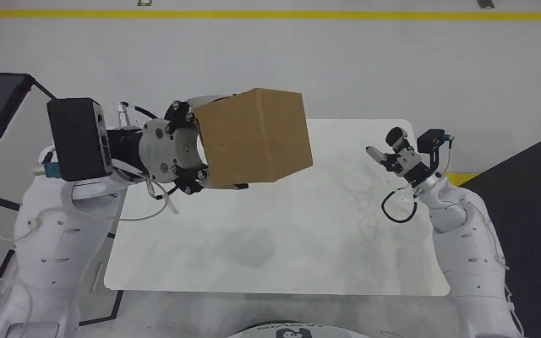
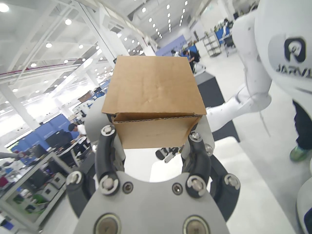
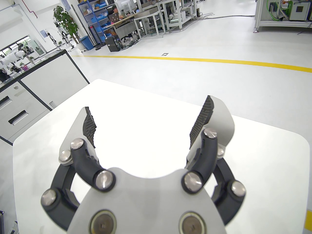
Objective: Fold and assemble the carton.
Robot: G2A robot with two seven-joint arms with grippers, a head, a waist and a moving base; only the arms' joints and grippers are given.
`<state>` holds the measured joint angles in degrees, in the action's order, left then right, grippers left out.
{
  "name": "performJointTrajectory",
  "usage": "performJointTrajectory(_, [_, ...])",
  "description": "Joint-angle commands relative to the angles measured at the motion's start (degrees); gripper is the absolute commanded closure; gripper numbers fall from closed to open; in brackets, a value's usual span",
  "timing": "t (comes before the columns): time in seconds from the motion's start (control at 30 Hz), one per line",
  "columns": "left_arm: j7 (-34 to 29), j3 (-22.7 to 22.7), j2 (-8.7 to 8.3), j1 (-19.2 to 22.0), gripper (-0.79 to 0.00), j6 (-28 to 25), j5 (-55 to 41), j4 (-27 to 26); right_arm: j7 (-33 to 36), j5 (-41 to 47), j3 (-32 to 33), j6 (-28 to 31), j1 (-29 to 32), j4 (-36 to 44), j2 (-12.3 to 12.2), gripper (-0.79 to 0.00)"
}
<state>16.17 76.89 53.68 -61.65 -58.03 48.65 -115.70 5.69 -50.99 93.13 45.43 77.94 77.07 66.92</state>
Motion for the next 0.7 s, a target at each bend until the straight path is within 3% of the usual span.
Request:
performJointTrajectory(0.0, [1.1,-1.5,0.06,0.2,0.0,0.0,-4.0,1.2,0.0,0.0,0.0,0.0,0.0,0.0,0.0,-0.785])
performJointTrajectory(0.13, [4.6,-3.5,0.27,0.7,0.0,0.0,-6.9,3.0,0.0,0.0,0.0,0.0,0.0,0.0,0.0,-0.785])
performJointTrajectory(0.67, [10.5,-5.3,-0.27,1.3,0.0,0.0,-3.1,4.3,0.0,0.0,0.0,0.0,0.0,0.0,0.0,-0.785])
